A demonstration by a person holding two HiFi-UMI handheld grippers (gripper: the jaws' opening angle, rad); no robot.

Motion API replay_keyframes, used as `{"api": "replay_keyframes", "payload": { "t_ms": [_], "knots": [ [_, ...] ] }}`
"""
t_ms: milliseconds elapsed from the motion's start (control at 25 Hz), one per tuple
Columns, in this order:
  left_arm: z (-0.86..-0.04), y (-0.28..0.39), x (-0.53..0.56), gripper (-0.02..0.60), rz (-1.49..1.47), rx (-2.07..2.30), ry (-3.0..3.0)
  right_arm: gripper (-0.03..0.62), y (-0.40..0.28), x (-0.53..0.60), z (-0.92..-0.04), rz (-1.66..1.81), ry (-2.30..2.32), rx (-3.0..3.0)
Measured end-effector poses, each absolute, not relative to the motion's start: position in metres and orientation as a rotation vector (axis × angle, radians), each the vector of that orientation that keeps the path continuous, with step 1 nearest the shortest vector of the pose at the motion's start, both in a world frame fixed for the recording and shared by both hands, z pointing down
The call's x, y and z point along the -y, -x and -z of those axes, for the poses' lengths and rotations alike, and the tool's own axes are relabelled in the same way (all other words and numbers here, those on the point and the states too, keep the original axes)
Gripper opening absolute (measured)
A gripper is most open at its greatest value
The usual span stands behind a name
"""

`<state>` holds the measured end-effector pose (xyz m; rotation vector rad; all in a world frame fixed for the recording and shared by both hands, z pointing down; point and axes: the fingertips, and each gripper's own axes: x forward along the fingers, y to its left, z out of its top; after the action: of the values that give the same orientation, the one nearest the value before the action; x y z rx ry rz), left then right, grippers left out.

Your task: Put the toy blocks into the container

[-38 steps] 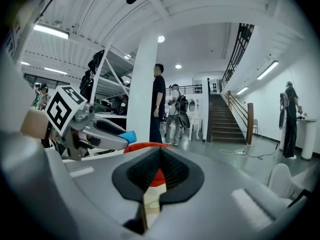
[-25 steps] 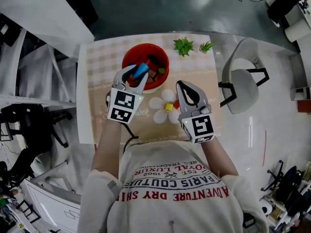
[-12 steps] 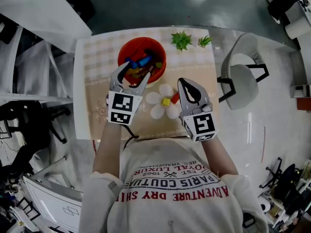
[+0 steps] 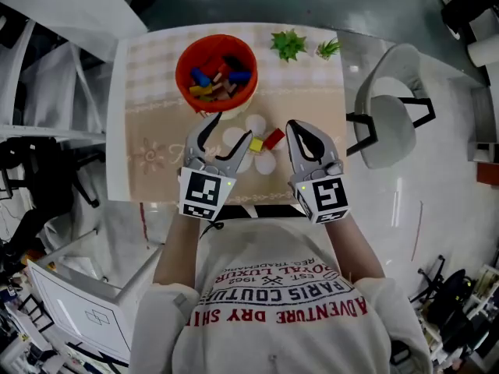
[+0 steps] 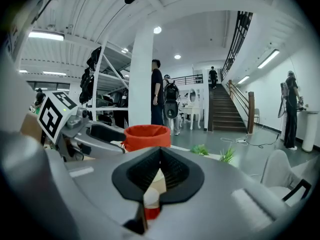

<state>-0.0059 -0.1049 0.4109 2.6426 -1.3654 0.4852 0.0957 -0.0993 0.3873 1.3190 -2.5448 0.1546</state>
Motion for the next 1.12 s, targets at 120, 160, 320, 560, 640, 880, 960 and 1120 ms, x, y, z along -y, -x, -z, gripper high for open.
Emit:
{"api": "replay_keyframes", "payload": {
  "t_ms": [120, 160, 320, 560, 640, 880, 960, 1120],
  "knots": [
    [-0.435, -0.009, 0.087, 0.284, -0.524, 1.355, -2.598, 0.002, -0.103, 0.092, -0.398, -0.162, -1.274, 2.555],
    [-0.443, -0.013, 0.083, 0.284, -0.539, 1.352, -2.585, 0.002, -0.106, 0.091, -0.402, -0.164, -1.266, 2.556],
    [-0.479, -0.027, 0.067, 0.284, -0.619, 1.329, -2.524, 0.002, -0.117, 0.086, -0.415, -0.188, -1.241, 2.557],
    [-0.534, -0.036, 0.057, 0.284, -0.719, 1.328, -2.397, 0.002, -0.129, 0.085, -0.435, -0.211, -1.191, 2.559],
    [-0.548, -0.037, 0.057, 0.284, -0.739, 1.327, -2.374, 0.002, -0.130, 0.086, -0.441, -0.213, -1.170, 2.561],
    [-0.579, -0.038, 0.063, 0.284, -0.770, 1.333, -2.313, 0.002, -0.129, 0.091, -0.458, -0.214, -1.123, 2.578],
    [-0.588, -0.041, 0.063, 0.278, -0.795, 1.328, -2.297, 0.002, -0.129, 0.091, -0.461, -0.221, -1.109, 2.585],
    [-0.594, -0.042, 0.063, 0.232, -0.883, 1.359, -2.292, 0.002, -0.131, 0.088, -0.469, -0.235, -1.090, 2.581]
  ]
}}
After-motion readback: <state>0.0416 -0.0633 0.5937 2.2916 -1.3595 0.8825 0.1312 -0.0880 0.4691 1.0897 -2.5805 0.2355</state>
